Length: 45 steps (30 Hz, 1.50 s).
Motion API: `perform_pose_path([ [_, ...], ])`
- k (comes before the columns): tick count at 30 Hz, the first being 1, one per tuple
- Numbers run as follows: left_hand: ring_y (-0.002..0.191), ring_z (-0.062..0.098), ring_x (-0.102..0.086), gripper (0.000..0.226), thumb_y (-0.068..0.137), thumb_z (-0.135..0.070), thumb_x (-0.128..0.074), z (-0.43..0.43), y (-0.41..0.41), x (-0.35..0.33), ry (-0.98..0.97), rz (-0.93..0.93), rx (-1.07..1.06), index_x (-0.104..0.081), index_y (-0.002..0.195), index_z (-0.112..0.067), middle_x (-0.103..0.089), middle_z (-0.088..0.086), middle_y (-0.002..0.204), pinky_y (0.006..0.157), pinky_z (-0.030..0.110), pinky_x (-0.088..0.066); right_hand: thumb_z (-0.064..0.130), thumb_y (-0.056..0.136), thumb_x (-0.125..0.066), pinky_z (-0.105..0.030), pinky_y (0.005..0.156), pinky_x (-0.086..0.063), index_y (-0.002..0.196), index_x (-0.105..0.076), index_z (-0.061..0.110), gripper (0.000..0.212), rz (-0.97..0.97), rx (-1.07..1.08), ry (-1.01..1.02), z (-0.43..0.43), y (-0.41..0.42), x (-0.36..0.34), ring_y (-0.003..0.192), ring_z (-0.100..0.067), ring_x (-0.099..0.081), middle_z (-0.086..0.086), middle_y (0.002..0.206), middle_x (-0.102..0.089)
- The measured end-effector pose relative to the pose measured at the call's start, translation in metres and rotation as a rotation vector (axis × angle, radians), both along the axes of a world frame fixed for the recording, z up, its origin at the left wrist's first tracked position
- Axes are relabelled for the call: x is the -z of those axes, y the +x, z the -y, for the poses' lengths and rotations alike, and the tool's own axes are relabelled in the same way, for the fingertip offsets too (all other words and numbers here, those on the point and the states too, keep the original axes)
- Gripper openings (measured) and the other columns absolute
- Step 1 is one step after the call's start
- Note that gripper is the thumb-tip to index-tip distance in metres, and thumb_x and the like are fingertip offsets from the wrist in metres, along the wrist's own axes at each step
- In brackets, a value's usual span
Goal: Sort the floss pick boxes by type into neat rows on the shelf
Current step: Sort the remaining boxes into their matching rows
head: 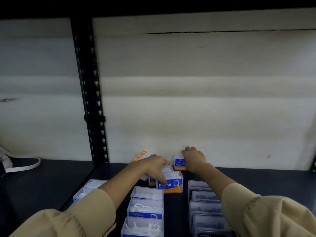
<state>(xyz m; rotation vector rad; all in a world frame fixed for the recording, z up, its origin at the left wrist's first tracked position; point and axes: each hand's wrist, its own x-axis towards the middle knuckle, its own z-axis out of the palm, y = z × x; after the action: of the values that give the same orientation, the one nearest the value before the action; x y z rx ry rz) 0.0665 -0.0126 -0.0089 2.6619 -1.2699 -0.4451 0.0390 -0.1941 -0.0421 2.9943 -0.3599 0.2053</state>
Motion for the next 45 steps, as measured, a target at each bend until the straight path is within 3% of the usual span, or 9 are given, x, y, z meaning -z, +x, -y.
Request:
perform_pose_path([
  [8, 0.119, 0.019, -0.054, 0.074, 0.075, -0.021, -0.076, -0.011, 0.0, -0.006, 0.023, -0.03, 0.03, -0.041, 0.14, -0.018, -0.053, 0.002, 0.136, 0.102, 0.036, -0.047, 0.016, 0.085, -0.063, -0.036, 0.095, -0.047, 0.127, -0.049, 0.006, 0.046, -0.008, 0.009, 0.172, -0.001, -0.001, -0.009, 0.119, -0.026, -0.049, -0.01, 0.13, -0.045],
  [20, 0.125, 0.019, -0.047, 0.075, 0.078, -0.018, -0.072, -0.028, -0.003, -0.014, 0.135, -0.097, -0.032, -0.036, 0.143, -0.023, -0.043, 0.001, 0.142, 0.106, 0.032, -0.043, 0.018, 0.081, -0.069, -0.03, 0.095, -0.043, 0.125, -0.053, 0.006, 0.048, -0.04, -0.081, 0.333, -0.016, -0.025, -0.015, 0.119, -0.023, -0.049, -0.01, 0.129, -0.05],
  [29, 0.133, 0.019, -0.04, 0.06, 0.085, -0.013, -0.055, -0.042, 0.004, -0.011, 0.1, -0.169, -0.116, -0.041, 0.141, -0.027, -0.042, 0.001, 0.146, 0.112, 0.032, -0.035, 0.017, 0.082, -0.069, -0.03, 0.096, -0.043, 0.123, -0.055, 0.005, 0.045, -0.038, -0.118, 0.366, -0.031, -0.029, -0.016, 0.118, -0.023, -0.05, -0.011, 0.129, -0.052],
  [33, 0.124, 0.022, -0.049, 0.043, 0.09, -0.016, -0.048, -0.047, 0.014, -0.005, -0.028, -0.01, -0.216, -0.054, 0.131, -0.026, -0.052, 0.006, 0.137, 0.101, 0.027, -0.039, 0.019, 0.082, -0.069, -0.03, 0.096, -0.043, 0.122, -0.056, 0.004, 0.045, -0.033, -0.121, 0.371, -0.033, -0.029, -0.013, 0.119, -0.023, -0.05, -0.012, 0.129, -0.052],
  [36, 0.118, 0.025, -0.052, 0.043, 0.085, -0.012, -0.043, -0.053, 0.021, 0.0, 0.004, 0.147, -0.28, -0.063, 0.118, -0.032, -0.053, 0.006, 0.134, 0.096, 0.031, -0.044, 0.021, 0.082, -0.068, -0.03, 0.097, -0.042, 0.123, -0.055, 0.004, 0.046, -0.027, -0.122, 0.366, -0.036, -0.027, -0.014, 0.12, -0.023, -0.05, -0.012, 0.13, -0.051],
  [40, 0.107, 0.028, -0.059, 0.048, 0.083, -0.002, -0.04, -0.054, 0.02, 0.003, -0.016, 0.112, -0.258, -0.069, 0.111, -0.027, -0.054, 0.013, 0.129, 0.089, 0.03, -0.051, 0.02, 0.082, -0.068, -0.031, 0.098, -0.043, 0.124, -0.054, 0.004, 0.047, -0.024, -0.131, 0.372, -0.041, -0.023, -0.013, 0.119, -0.023, -0.05, -0.012, 0.13, -0.051],
  [45, 0.102, 0.024, -0.057, 0.045, 0.083, 0.001, -0.042, -0.053, 0.023, 0.005, -0.048, 0.132, -0.223, -0.07, 0.108, -0.023, -0.058, 0.012, 0.124, 0.088, 0.028, -0.049, 0.017, 0.085, -0.065, -0.029, 0.1, -0.039, 0.125, -0.055, 0.005, 0.044, -0.021, -0.164, 0.383, -0.049, -0.017, -0.014, 0.122, -0.023, -0.048, -0.012, 0.131, -0.05],
])
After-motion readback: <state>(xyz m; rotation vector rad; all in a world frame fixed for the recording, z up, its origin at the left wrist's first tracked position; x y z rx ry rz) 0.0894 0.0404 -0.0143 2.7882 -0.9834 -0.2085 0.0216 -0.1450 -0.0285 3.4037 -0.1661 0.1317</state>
